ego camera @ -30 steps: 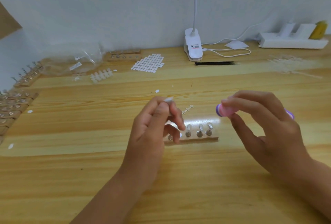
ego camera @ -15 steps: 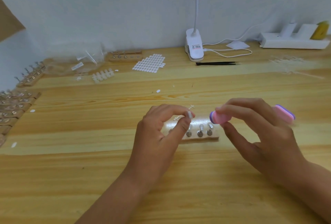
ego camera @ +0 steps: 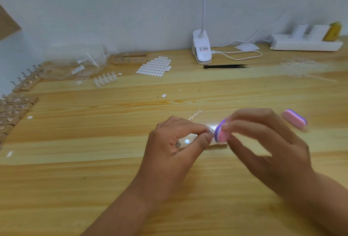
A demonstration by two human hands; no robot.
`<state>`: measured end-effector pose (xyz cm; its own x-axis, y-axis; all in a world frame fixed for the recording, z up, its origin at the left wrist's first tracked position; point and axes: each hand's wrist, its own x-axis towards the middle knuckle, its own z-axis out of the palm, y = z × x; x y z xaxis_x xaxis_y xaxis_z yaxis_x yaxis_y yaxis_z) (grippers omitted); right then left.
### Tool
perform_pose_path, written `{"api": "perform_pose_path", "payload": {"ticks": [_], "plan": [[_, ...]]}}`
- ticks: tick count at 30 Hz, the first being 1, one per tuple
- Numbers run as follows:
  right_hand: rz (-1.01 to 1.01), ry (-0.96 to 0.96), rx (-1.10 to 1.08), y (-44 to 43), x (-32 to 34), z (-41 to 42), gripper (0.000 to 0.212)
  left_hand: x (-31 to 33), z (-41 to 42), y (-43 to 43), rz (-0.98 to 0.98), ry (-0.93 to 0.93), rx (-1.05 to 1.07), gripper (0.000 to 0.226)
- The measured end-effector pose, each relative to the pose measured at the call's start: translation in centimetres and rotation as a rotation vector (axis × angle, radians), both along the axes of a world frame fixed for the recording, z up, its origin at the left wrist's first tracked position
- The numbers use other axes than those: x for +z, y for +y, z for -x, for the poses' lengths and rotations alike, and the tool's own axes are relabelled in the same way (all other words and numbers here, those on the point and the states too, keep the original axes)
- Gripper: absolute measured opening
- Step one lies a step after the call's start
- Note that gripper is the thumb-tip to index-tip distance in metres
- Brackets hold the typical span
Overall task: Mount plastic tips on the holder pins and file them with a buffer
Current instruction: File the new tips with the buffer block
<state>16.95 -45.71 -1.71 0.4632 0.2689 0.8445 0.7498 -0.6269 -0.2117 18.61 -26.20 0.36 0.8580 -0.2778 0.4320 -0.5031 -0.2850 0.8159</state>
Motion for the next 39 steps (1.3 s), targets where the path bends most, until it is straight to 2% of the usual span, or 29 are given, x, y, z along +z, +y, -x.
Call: {"api": "perform_pose_path", "payload": {"ticks": [3, 6, 11, 16, 25, 31, 35, 39], "plan": [[0.056, -0.023, 0.014, 0.2, -0.3, 0.2, 0.024, 0.0, 0.0, 0.1, 0.012, 0.019, -0.030, 0.014], [0.047, 0.015, -0.122, -1.0, 0.0, -0.8, 0.017, 0.0, -0.1, 0.5, 0.048, 0.100, -0.023, 0.004], [0.022, 0.046, -0.129, -0.8, -0.1, -0.6, 0.018, -0.1, -1.3, 1.6, 0.151, 0.242, 0.127, 0.005], [0.075, 0.051, -0.105, -0.6, -0.5, -0.3, 0.015, -0.9, -1.8, 1.8, 0.031, 0.404, 0.109, 0.015], [0.088, 0.056, -0.109, -0.8, -0.6, -0.4, 0.016, -0.8, -1.8, 1.6, -0.271, 0.314, 0.126, 0.022], [0.089, 0.071, -0.098, -1.0, -0.7, -0.5, 0.017, -0.5, -1.5, 1.6, -0.365, 0.269, 0.128, 0.009], [0.086, 0.074, -0.081, -1.1, -0.8, -0.5, 0.017, 0.0, -1.2, 1.9, -0.304, 0.261, 0.107, 0.032], [0.085, 0.086, -0.085, -1.1, -0.8, -0.6, 0.018, 0.5, -1.3, 2.6, -0.270, 0.182, 0.112, 0.030]]}}
